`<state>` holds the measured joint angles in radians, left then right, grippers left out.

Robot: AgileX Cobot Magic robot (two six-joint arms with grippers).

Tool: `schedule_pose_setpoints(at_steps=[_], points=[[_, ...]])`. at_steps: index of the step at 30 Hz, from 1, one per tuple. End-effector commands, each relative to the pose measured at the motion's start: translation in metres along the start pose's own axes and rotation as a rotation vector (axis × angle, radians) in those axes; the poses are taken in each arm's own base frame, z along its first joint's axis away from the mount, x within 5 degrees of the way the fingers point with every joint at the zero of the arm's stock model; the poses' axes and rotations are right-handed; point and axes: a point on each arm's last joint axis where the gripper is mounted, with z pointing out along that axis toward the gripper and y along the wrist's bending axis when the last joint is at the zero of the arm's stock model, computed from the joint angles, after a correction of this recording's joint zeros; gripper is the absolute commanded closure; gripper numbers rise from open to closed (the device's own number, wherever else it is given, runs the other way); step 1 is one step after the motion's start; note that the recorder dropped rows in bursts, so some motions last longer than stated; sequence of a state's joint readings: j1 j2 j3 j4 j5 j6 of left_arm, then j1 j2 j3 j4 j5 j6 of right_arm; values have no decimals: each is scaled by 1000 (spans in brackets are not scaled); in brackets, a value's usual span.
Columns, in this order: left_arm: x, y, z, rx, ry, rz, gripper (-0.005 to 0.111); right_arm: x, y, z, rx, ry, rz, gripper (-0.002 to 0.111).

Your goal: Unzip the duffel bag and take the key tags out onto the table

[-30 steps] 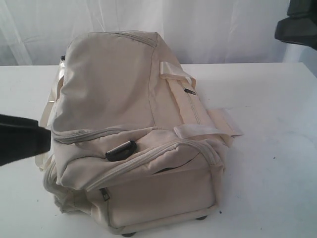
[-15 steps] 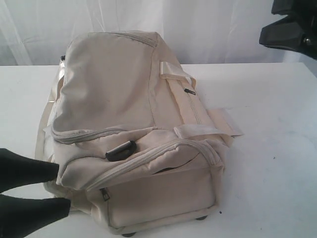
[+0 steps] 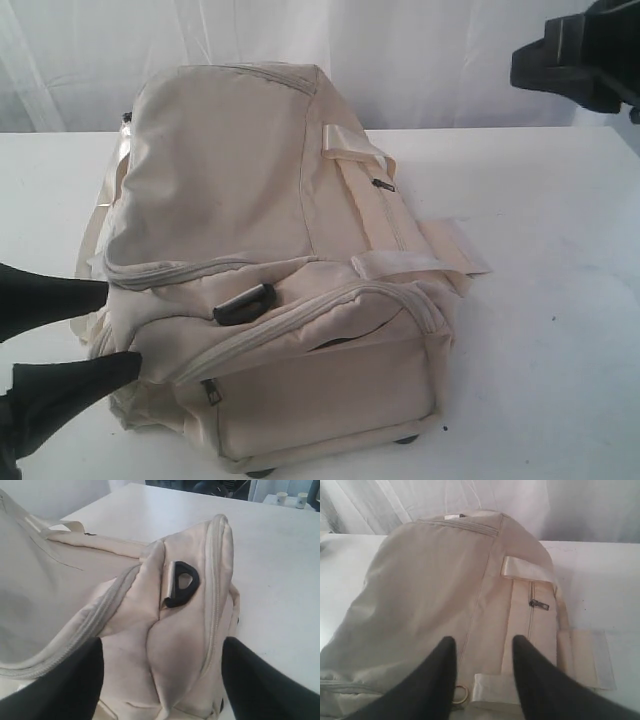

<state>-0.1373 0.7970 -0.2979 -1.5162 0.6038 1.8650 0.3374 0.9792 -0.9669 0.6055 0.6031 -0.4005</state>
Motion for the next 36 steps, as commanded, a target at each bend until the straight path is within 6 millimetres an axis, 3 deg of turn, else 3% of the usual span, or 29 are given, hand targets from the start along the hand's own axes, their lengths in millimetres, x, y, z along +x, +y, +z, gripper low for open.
schedule_pose_setpoints(at_steps=[1, 4, 10, 15, 20, 22, 28, 32, 36], points=[[6, 7, 9, -5, 2, -29, 38, -3, -6, 15, 16, 2, -24, 40], [13, 11, 17, 22, 25, -49, 38, 0, -11, 30, 12, 41, 8, 33], [20, 21, 27, 2, 25, -78, 44, 6, -20, 56, 17, 88, 23, 32], [29, 24, 35, 37, 62, -130, 66, -8, -21, 85, -41, 49, -100, 32], [37, 26, 40, 45, 99, -165, 98, -26, -14, 133, -107, 47, -182, 32], [39, 28, 40, 26, 121, -165, 105, -31, -11, 153, -125, 56, -201, 32], [48, 64, 34, -297, 348, -146, 107, -30, -9, 208, -151, 94, -208, 32], [54, 96, 14, -643, 567, -152, 107, -30, -15, 228, -132, 82, -287, 32], [43, 108, 11, -734, 566, -155, 107, -32, -24, 245, -65, 33, -420, 32]])
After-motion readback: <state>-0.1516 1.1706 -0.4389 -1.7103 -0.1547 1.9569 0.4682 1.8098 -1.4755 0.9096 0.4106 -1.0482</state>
